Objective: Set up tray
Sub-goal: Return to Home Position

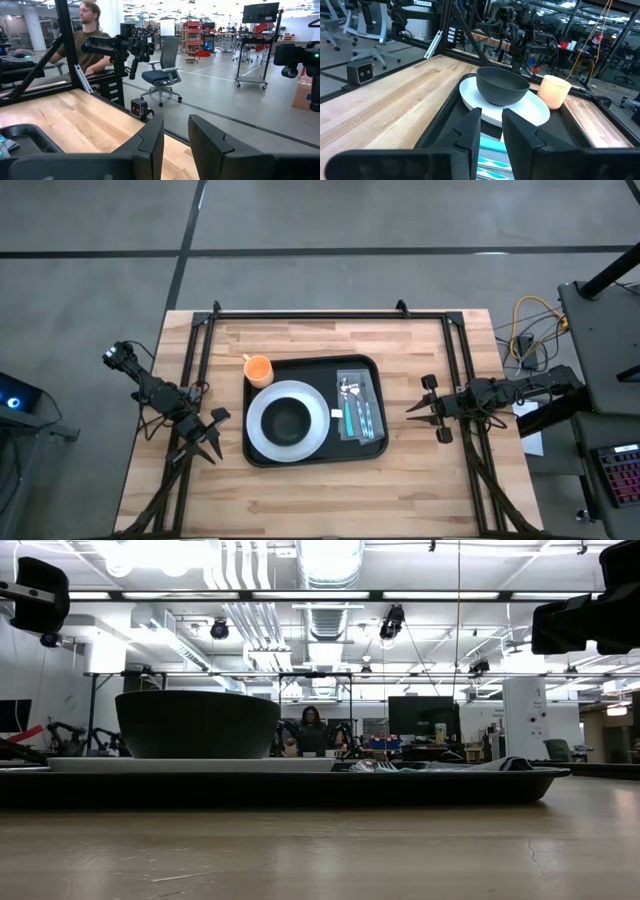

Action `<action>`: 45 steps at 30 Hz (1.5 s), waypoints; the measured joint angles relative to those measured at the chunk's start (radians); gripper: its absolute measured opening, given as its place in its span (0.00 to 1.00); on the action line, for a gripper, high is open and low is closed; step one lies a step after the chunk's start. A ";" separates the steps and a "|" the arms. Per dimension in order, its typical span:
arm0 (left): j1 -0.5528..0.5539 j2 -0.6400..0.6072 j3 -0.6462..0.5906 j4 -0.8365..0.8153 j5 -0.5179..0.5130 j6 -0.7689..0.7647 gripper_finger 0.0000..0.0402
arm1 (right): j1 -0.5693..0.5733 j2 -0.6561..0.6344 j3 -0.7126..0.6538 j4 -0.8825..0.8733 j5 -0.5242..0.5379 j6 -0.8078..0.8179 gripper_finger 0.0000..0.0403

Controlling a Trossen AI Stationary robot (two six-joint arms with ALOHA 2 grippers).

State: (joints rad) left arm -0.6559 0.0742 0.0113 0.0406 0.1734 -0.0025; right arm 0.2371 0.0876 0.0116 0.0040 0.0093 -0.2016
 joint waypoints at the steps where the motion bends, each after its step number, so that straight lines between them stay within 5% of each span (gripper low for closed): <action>1: 0.000 0.000 0.000 0.000 0.000 0.000 0.18 | 0.000 0.000 0.000 0.000 0.000 0.000 0.17; 45: 0.000 0.000 0.000 0.000 0.000 0.000 0.18 | 0.000 0.000 0.000 0.000 0.000 0.000 0.20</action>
State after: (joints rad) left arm -0.6559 0.0745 0.0113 0.0406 0.1734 -0.0025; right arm 0.2371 0.0879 0.0116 0.0040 0.0093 -0.2016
